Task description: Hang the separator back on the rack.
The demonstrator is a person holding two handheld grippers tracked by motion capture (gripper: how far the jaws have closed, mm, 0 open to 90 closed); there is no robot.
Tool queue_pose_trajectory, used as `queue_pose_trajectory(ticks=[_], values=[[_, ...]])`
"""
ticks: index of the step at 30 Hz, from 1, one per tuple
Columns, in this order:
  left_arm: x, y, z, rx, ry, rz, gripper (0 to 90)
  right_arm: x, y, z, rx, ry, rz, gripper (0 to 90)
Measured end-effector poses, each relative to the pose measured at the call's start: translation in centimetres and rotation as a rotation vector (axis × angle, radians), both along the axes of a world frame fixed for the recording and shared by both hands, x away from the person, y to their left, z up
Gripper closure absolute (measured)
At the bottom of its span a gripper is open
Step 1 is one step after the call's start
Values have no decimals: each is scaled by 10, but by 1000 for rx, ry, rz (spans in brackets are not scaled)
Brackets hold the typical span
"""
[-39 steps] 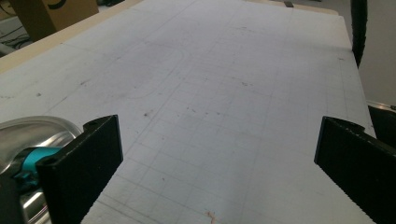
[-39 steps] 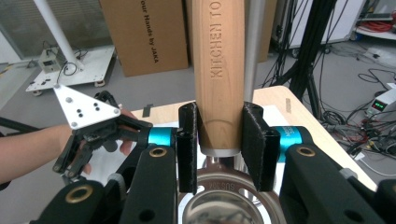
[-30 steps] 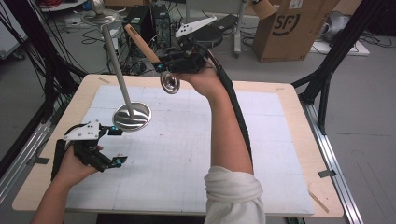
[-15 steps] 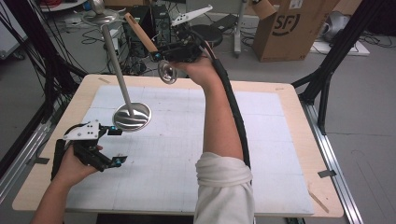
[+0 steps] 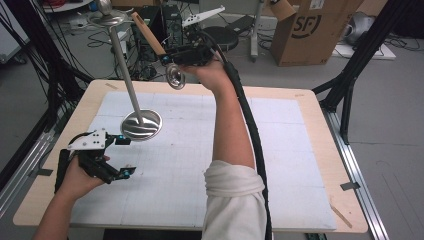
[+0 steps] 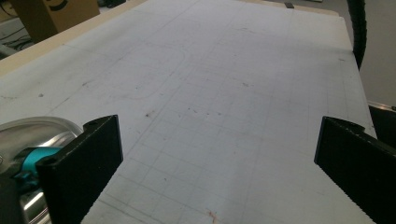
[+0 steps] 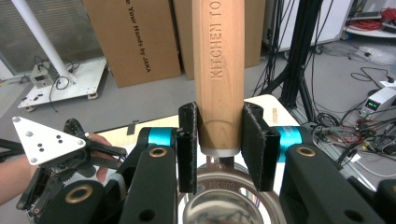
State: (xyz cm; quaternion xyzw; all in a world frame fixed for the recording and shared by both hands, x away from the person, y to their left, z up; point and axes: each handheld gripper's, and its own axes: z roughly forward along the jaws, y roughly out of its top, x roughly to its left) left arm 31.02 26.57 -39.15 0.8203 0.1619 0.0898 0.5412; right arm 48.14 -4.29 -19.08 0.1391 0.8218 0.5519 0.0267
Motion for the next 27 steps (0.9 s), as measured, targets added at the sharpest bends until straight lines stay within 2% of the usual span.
queue_pose_trajectory(ticks=[12, 27], values=[[0, 0, 0, 0, -1, 2, 16, -1, 22, -6, -37, 5, 49, 686], [0, 1, 0, 3, -6, 0, 16, -3, 49, -5, -112, -10, 61, 686]])
